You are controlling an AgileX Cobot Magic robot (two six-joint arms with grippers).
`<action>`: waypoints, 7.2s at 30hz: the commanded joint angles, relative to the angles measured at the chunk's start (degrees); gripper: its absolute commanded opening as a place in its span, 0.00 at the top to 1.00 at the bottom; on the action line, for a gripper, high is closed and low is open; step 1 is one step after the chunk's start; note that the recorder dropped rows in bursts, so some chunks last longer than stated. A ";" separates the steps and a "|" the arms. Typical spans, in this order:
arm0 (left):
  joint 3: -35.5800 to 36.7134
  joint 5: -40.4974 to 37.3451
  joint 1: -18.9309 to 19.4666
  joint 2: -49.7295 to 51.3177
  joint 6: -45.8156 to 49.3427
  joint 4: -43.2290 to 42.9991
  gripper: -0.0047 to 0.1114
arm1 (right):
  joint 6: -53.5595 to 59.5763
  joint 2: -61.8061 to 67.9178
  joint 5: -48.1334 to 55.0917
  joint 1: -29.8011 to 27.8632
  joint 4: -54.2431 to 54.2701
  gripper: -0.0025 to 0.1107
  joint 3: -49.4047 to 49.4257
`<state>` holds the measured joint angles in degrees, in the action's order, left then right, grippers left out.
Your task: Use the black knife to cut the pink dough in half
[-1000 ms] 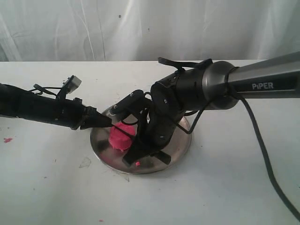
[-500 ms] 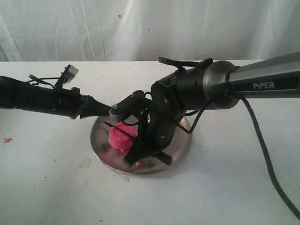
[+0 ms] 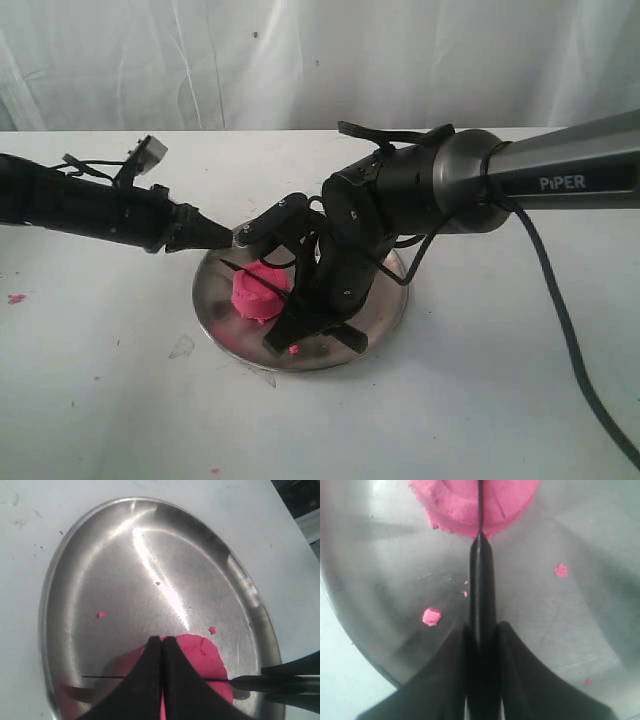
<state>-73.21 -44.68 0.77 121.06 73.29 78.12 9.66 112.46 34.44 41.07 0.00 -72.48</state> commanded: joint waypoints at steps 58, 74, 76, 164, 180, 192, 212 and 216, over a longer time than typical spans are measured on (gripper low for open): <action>-0.07 3.94 -1.48 2.25 -1.56 -4.08 0.96 | 0.57 2.19 0.22 -0.10 0.00 0.95 -0.10; -0.07 3.94 -1.48 2.25 -1.56 -4.08 0.96 | 0.57 -0.33 -0.16 -0.10 0.00 0.95 -0.10; -0.07 3.94 -1.48 2.25 -1.56 -4.08 0.96 | 0.57 -0.20 -0.16 -0.10 0.00 0.95 -0.10; -3.59 -2.94 1.82 -1.67 -4.51 -4.56 0.96 | 1.17 3.19 11.31 -0.10 -2.55 0.95 -5.77; -3.49 -2.06 -0.20 -1.67 -6.02 -8.80 0.96 | 1.17 4.02 11.84 -0.10 -2.55 0.95 -5.77; -3.40 -2.62 -0.44 -1.67 -7.16 -10.17 0.96 | 0.96 4.02 11.31 -0.10 -2.55 0.95 -5.77; -3.40 0.26 -2.78 2.25 -9.21 -13.10 0.96 | 0.96 4.02 10.69 -0.10 -2.55 0.95 -5.77; -3.52 0.67 -2.78 3.02 -9.08 -12.28 0.96 | 0.96 4.02 10.69 -0.10 -2.55 0.95 -5.77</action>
<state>-76.69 -43.76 -1.82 123.84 64.49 64.69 10.33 116.62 45.45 41.07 -2.00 -78.02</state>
